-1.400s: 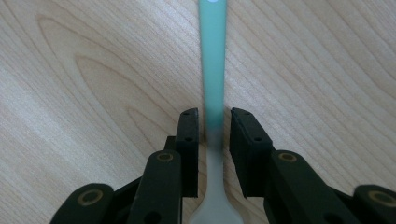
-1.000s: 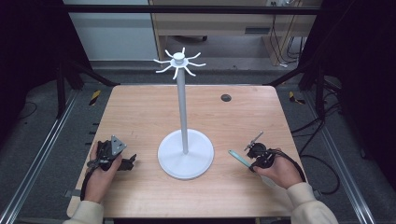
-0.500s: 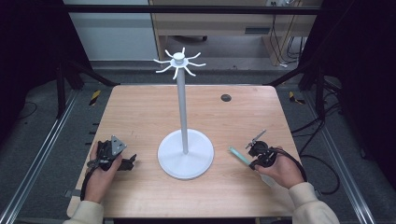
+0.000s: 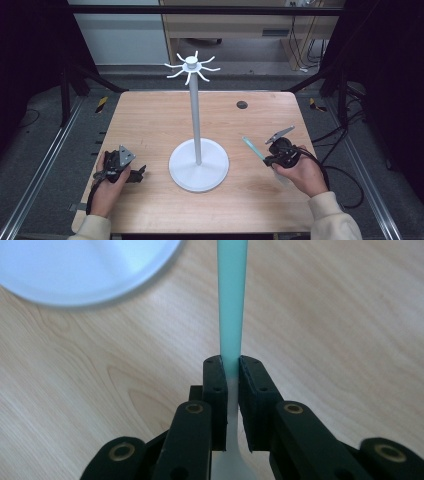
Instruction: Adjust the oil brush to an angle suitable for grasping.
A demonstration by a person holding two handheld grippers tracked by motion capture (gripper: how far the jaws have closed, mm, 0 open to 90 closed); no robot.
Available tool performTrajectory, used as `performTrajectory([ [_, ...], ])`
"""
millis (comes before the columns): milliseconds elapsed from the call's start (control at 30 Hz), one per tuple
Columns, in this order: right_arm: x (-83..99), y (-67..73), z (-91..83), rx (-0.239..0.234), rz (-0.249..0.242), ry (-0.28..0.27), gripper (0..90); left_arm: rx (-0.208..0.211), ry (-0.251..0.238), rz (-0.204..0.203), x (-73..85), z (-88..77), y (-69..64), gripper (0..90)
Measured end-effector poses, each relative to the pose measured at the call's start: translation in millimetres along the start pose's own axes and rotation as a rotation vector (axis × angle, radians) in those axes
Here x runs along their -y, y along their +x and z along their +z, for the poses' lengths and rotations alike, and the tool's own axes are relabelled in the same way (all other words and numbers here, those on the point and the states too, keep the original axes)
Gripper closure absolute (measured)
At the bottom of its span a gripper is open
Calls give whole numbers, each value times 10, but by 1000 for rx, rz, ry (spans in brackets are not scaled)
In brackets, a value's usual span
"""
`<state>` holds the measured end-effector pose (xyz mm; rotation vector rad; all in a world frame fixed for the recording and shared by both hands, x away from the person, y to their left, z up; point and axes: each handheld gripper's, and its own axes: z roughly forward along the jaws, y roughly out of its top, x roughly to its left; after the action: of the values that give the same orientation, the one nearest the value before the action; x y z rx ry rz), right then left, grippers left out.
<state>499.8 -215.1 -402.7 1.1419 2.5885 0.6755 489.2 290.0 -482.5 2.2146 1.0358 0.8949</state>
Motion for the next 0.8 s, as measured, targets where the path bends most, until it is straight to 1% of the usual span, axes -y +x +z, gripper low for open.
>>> performTrajectory([
  [67, -36, 5, -48, 2, 7, -30, 825, 0, -1, -1, 0, -1, 0, 29],
  [100, -36, 5, -48, 2, 7, -30, 825, 0, -1, -1, 0, -1, 0, 29],
  [133, -83, 13, -98, 5, 8, -66, 825, -1, -2, -2, 0, -2, 0, 29],
  [300, -181, 25, -174, 12, 16, -139, 825, -1, -2, -5, 2, -2, 4, 29],
  [333, -181, 25, -174, 12, 16, -139, 825, -1, -2, -6, 3, -1, 7, 29],
  [400, -235, 41, -210, 11, 23, -178, 825, -2, -1, -7, 6, -1, 10, 29],
  [433, -277, 50, -240, 14, 16, -206, 825, -2, -1, -8, 7, -1, 13, 29],
  [500, -291, 55, -247, 17, 18, -215, 825, -2, -2, -11, 8, -3, 18, 29],
  [533, -308, 57, -256, 19, 22, -230, 825, -3, -2, -13, 9, -4, 20, 29],
  [567, -330, 53, -267, 22, 29, -257, 825, -6, -3, -13, 9, -4, 22, 28],
  [600, -330, 53, -267, 22, 29, -257, 825, -7, -3, -14, 9, -6, 24, 28],
  [633, -334, 57, -262, 38, 33, -270, 825, -15, -6, -14, 9, -11, 27, 28],
  [667, -332, 60, -254, 40, 38, -281, 825, -15, -6, -14, 9, -11, 27, 27],
  [800, -292, 53, -218, 31, 72, -329, 825, -14, -6, -15, 14, -13, 27, 27],
])
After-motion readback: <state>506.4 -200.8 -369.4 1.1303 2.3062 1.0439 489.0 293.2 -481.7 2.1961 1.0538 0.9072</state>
